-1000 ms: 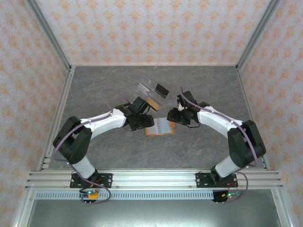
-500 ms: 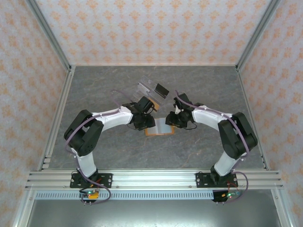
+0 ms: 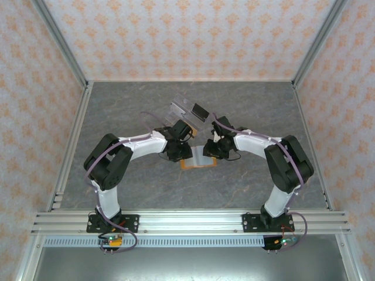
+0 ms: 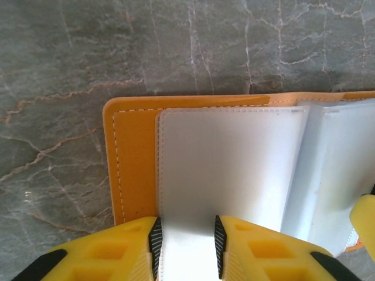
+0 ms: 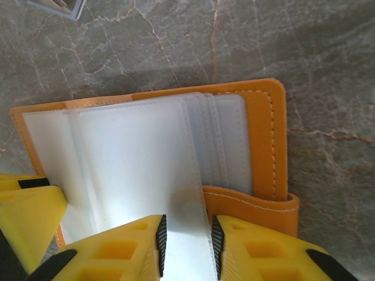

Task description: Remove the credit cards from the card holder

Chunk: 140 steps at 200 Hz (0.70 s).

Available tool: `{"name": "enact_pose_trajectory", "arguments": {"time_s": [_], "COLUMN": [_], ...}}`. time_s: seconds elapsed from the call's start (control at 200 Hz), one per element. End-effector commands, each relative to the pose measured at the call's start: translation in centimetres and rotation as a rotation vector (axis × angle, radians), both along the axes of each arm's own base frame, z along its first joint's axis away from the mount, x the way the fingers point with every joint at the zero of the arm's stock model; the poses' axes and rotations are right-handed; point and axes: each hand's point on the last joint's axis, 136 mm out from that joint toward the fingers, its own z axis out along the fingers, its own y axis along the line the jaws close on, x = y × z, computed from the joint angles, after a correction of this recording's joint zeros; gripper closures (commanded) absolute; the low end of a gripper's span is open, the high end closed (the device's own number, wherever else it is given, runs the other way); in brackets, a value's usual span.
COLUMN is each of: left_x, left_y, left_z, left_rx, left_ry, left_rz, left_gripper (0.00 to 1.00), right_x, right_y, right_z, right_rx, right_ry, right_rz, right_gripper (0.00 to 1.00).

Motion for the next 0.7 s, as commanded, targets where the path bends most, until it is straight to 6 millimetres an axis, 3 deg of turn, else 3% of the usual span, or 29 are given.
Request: {"name": "enact_pose_trajectory", "arguments": {"time_s": [0.0,0.28,0.41,0.541,0.696], "left_x": [0.1,0.8,1.0,1.4,2.0], "left_y": [-1.7,-3.1,-2.7,-1.2,2.4], "left_z": [-0.2,1.4,2.1,4.0,7.0], "left_rx": [-0.051,-0.112,-0.086,-0.029,0.074], "left_ry": [0.012,-0.035,-0.054,-0.099,-0.165], "left_rz": [-0.041,-0.095,-0.105,-0.092,-0.045], "left_gripper": [0.70,0.80,0.81,0.74,0.51], "right_x": [-1.2,-1.0,-0.6,0.5,2.0], "right_y": [-0.3,-0.3,-0.2,-0.6,-2.6], "right_z": [-1.9,-1.9,-0.6,3.2,9.3], "right_rx": [-0.050,-0.049,-0.035,-0.016,-0.020], "right_ry": [0.058,0.052,0.014,-0.100,-0.295], "right_rz": [0.020,0.013,0.006,-0.026,-0.111], "right_gripper": [0.70,0.71,0.71,0.64,0.47]}}
